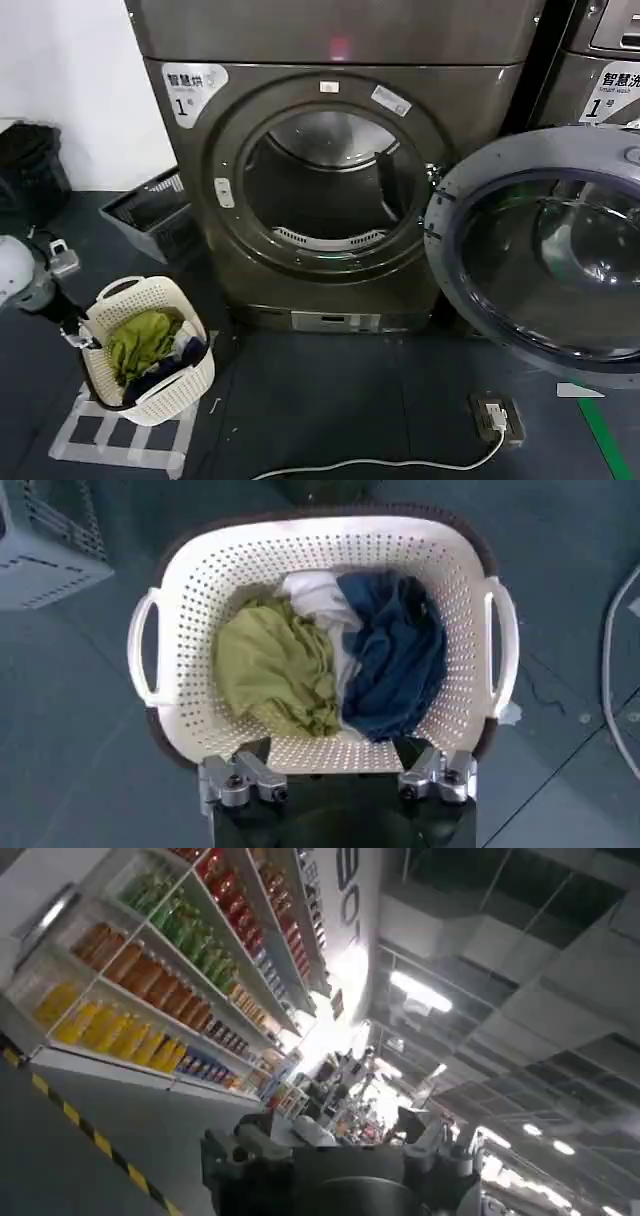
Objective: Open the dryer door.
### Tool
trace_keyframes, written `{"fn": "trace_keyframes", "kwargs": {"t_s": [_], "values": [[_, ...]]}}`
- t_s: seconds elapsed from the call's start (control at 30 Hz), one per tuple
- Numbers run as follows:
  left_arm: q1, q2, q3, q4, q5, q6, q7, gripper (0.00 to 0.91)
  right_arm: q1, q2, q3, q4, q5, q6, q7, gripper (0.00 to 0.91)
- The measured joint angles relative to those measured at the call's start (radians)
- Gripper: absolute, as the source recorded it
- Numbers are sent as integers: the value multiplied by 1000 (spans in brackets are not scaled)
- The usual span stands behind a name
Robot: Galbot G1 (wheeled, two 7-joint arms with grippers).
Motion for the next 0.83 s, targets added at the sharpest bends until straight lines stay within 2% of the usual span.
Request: {"fn": "trace_keyframes", "kwargs": {"t_s": [0.27, 0.83], "values": [[1, -3, -1, -9, -7, 0, 0, 907, -2, 0, 4, -6, -1, 23, -13, 907], [2, -28, -3, -13, -6, 0, -4, 907, 0, 5, 8, -9, -8, 31, -20, 907]]}}
